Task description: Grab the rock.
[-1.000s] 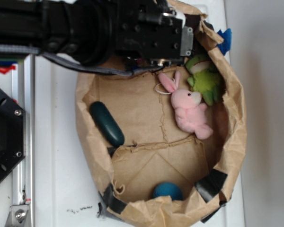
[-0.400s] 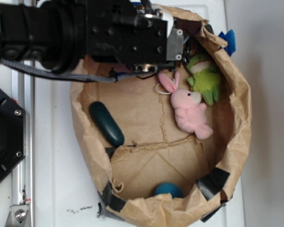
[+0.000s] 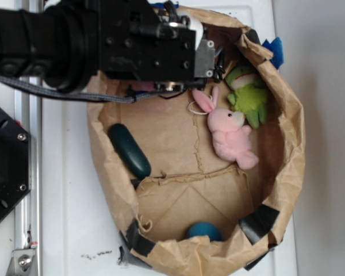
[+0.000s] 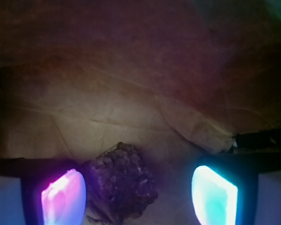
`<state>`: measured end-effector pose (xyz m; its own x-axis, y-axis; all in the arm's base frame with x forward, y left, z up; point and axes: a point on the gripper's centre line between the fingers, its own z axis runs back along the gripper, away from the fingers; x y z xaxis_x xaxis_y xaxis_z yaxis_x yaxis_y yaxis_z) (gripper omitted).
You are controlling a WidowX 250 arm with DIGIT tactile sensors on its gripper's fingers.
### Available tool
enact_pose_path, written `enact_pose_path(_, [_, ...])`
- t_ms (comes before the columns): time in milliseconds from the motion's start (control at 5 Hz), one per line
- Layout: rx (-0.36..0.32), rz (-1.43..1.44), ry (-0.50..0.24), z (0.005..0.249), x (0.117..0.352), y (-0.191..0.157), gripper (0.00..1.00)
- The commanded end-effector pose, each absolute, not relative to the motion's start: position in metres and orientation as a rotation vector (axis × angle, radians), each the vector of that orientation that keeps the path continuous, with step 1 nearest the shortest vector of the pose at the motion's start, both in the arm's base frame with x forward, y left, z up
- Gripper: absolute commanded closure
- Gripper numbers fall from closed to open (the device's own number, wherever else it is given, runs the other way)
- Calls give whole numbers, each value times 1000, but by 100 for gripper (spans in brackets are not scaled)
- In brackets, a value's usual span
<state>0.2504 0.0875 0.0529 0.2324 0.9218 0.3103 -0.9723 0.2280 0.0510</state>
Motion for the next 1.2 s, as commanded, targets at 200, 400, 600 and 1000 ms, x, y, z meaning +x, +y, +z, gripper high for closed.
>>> enact_pose_path(200, [174,1240,-293,30,269,88,0])
enact_pose_path(400, [169,1246,-286,27,270,87,0])
enact_pose_path(600, [166,1268,-287,29,268,90,100])
enact_pose_path(1000, [170,1276,-281,32,265,92,100])
